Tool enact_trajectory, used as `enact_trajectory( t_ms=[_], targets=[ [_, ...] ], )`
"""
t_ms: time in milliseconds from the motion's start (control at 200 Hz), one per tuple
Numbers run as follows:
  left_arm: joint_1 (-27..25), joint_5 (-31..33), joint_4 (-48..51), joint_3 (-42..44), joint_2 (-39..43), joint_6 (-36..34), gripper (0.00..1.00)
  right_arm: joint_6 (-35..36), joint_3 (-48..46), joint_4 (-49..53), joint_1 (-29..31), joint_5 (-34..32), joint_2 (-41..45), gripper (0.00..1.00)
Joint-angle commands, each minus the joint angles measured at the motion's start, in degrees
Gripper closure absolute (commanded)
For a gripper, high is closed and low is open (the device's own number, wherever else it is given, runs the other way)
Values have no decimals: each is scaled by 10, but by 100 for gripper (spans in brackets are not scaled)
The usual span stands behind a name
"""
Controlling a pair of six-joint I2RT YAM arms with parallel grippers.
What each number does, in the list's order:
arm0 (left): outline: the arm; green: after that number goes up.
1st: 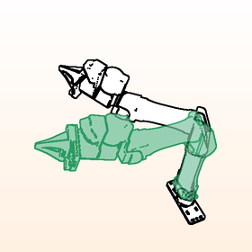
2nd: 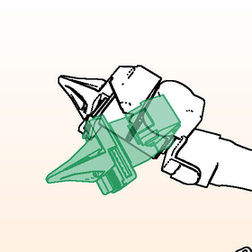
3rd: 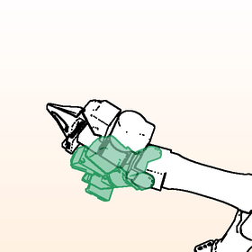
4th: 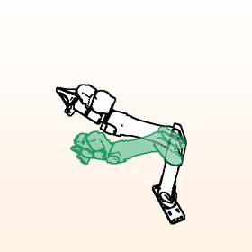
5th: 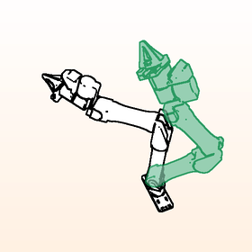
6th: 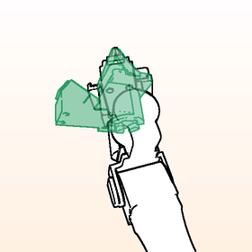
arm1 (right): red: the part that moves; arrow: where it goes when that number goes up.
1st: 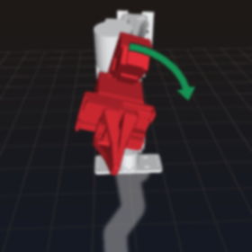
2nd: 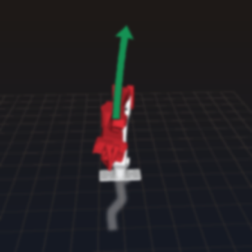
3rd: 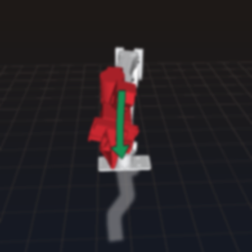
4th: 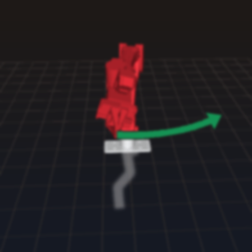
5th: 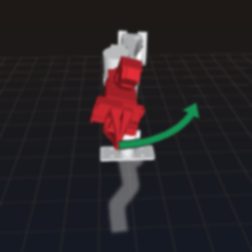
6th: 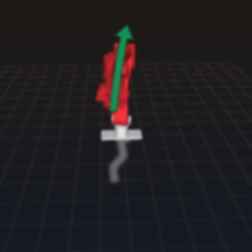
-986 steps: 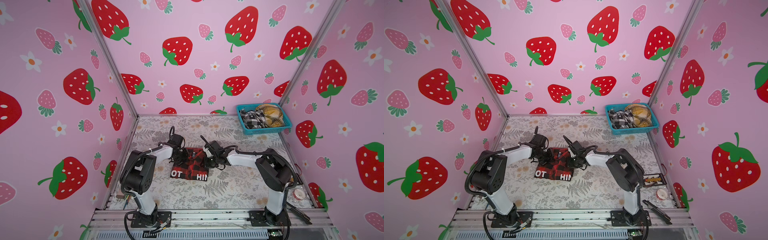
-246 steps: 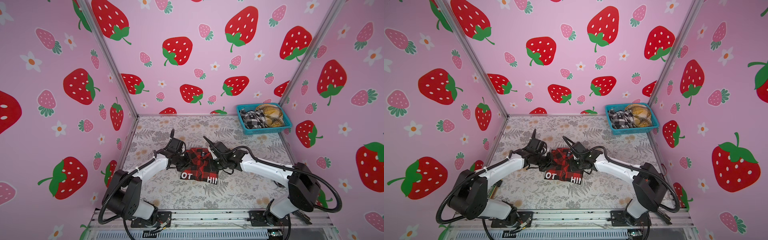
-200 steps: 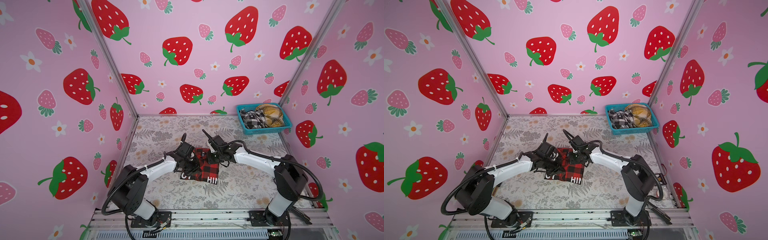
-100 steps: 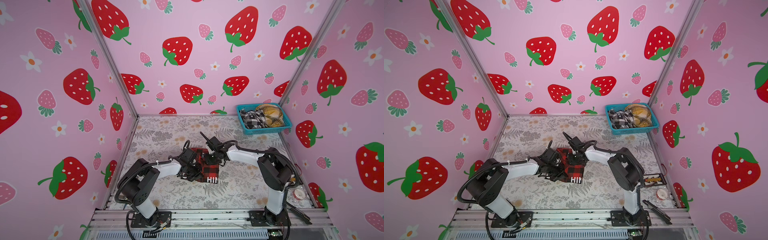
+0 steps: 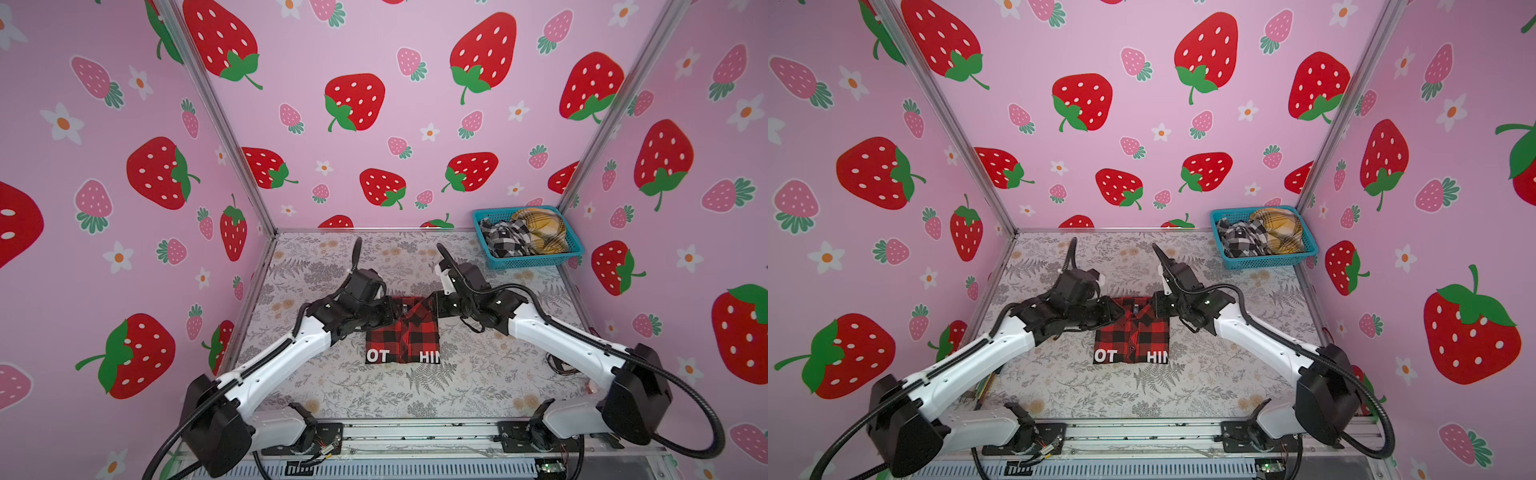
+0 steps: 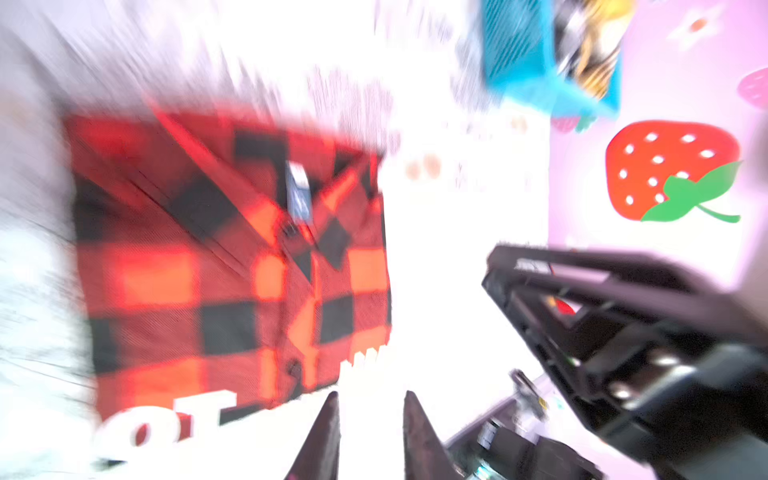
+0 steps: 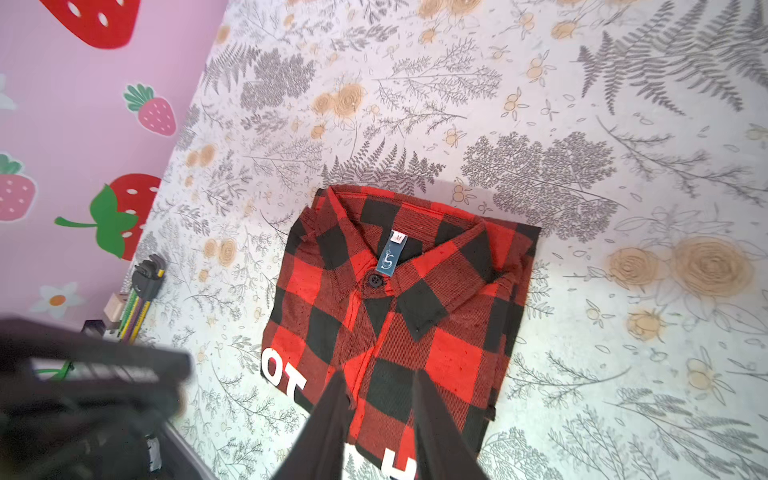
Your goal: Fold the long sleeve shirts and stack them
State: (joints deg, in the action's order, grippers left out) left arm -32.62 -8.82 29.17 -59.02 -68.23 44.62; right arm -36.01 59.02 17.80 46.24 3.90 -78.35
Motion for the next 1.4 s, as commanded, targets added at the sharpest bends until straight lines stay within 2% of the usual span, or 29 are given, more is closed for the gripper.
enact_trajectory(
  t_ms=[0, 95, 165, 245, 310, 365, 575, 765, 1016, 1396],
  targets=[
    [84, 66, 77, 31, 49, -71, 62, -14, -71, -20, -19, -21, 6, 66],
    [167, 14, 50, 74, 86, -82, 51, -27, -114, -50, -23, -5, 19, 64],
    [232, -69, 49, 92, 86, -82, 47, -35, -133, -62, -25, 4, 21, 62],
    [303, -195, 34, 116, 67, -64, 46, -38, -143, -72, -25, 16, 19, 62],
    [331, -272, -5, 150, 49, -37, 45, -36, -147, -80, -25, 29, 14, 61],
    [339, -301, -31, 174, 36, -21, 43, -33, -146, -86, -25, 43, 7, 62],
    [343, -317, -78, 227, 11, 8, 29, -34, -141, -110, -26, 92, -24, 69],
    [343, -309, -92, 236, -25, 12, 24, -35, -140, -129, -23, 120, -42, 74],
    [342, -310, -143, 262, -70, 34, 24, -45, -147, -154, -21, 140, -70, 77],
    [339, -324, -235, 284, -148, 65, 23, -78, -143, -138, -27, 129, -139, 81]
  ],
)
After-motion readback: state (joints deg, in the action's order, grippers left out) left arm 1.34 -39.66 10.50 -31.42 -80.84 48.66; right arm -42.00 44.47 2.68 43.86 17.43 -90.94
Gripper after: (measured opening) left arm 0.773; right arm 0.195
